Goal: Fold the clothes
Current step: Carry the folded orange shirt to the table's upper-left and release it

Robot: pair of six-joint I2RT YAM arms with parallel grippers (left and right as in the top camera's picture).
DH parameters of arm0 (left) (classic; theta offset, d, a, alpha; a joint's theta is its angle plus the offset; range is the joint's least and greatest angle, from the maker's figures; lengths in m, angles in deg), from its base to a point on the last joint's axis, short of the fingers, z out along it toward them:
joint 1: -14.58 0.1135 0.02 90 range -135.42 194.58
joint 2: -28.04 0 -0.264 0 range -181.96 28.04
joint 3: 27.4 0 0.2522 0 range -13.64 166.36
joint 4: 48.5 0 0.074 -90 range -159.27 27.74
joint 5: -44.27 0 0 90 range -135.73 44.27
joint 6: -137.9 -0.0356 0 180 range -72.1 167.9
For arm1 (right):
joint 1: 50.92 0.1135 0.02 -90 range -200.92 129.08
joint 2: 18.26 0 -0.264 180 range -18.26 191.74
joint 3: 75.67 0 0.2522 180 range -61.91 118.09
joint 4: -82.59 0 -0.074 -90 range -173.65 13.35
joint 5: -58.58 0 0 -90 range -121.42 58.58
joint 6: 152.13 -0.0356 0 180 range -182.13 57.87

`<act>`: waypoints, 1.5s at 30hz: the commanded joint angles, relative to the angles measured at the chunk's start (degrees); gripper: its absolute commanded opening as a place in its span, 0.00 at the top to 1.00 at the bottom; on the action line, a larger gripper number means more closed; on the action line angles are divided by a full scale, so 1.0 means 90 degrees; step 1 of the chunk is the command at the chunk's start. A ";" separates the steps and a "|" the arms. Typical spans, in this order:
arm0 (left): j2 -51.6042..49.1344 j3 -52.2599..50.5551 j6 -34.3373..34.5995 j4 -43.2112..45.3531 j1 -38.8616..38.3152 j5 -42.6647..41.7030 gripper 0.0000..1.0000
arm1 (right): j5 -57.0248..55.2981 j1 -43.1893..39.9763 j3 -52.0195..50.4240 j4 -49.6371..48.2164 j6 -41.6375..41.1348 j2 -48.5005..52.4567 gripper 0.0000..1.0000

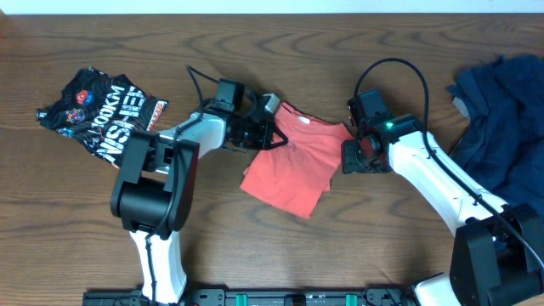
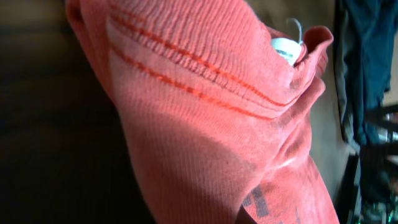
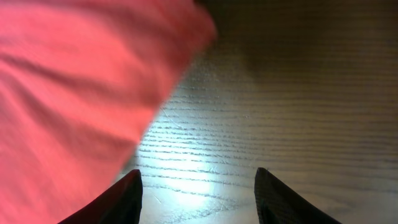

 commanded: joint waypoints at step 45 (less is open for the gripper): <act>0.1957 0.0175 0.0396 0.0814 0.5576 0.4044 0.02 | -0.0073 -0.0036 0.0080 0.0034 -0.0068 -0.0124 0.41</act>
